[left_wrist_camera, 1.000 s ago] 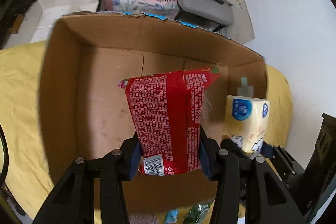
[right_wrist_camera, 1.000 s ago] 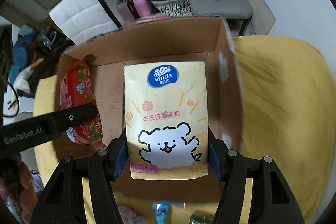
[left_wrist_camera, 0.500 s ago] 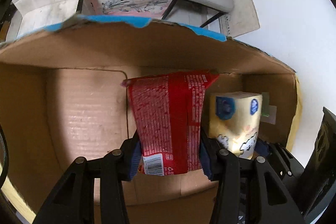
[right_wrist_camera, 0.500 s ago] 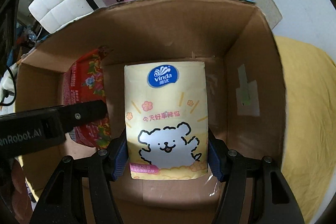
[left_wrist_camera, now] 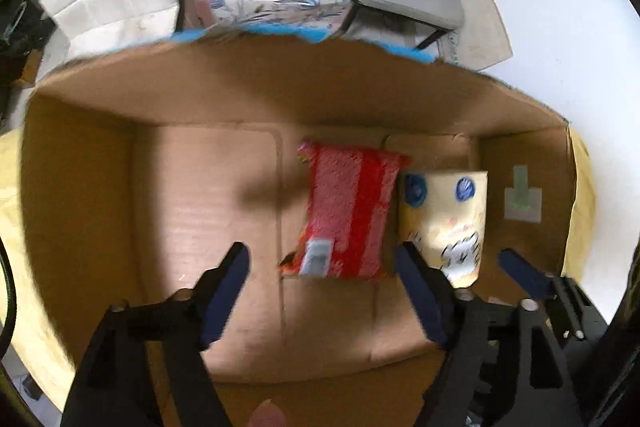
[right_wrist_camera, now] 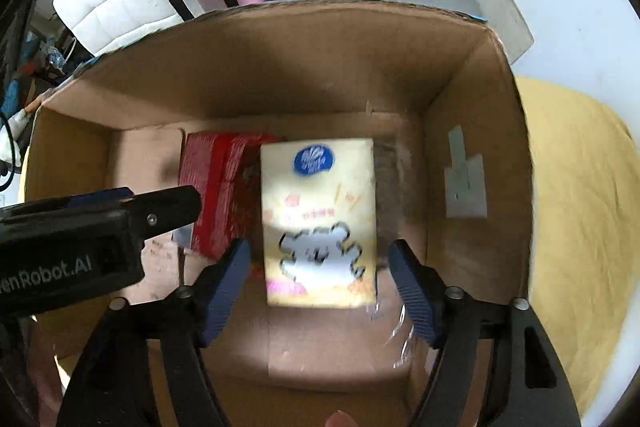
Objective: Organize soft objects
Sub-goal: 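Carry both packs into the box and open both tools to release them, then lift both tools out of the box back toward the remaining items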
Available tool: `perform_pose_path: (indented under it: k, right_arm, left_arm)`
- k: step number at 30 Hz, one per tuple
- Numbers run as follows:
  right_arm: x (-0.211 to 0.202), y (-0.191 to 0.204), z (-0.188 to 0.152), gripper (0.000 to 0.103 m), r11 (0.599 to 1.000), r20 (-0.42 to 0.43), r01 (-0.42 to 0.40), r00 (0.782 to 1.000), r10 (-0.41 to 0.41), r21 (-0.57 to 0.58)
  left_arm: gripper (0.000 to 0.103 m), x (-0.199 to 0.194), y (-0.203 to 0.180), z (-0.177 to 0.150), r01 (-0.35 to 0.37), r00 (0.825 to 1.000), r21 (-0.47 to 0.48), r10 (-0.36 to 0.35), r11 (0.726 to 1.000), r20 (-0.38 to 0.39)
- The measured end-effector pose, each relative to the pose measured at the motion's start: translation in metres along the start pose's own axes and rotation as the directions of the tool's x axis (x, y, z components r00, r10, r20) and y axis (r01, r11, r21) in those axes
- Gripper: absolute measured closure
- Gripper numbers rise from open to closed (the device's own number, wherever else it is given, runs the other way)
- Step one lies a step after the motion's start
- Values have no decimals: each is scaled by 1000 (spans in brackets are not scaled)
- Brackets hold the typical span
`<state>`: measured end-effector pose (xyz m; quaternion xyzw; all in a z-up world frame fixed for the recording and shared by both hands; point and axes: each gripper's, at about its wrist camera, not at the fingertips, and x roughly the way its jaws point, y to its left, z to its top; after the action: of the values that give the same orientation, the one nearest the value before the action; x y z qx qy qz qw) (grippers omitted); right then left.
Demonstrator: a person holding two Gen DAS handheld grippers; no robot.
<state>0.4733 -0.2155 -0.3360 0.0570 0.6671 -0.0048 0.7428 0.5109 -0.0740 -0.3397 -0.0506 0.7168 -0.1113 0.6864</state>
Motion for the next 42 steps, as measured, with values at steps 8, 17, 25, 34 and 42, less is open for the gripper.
perform_pose_path:
  k: [8,17,25,34,42]
  right_arm:
    - [-21,4,-31,0,999,13,-22,1000,22,24]
    - [-69,13,-73,0,1000,90,23,996,-23,-3]
    - [-131,24,-117,0,999,176,28,984,-23,-25]
    - [-183,25,-154,0,999,255,17,967,-6,-39]
    - [-182,-9,-195,0,999,204,-26,979,21,23]
  left_arm:
    - [10,-30,18,-45,-9,997,-43,12,999,78]
    - [10,-81,17,-102,-141,961,-47,148,989,232]
    - [10,-130,6,-152,-168,926,-53,176,984,335]
    - [10,-176,-14,-190,-187,892,-51,192,981,410]
    - [10,-158,2,-236,-149,929,-129,183,980,321]
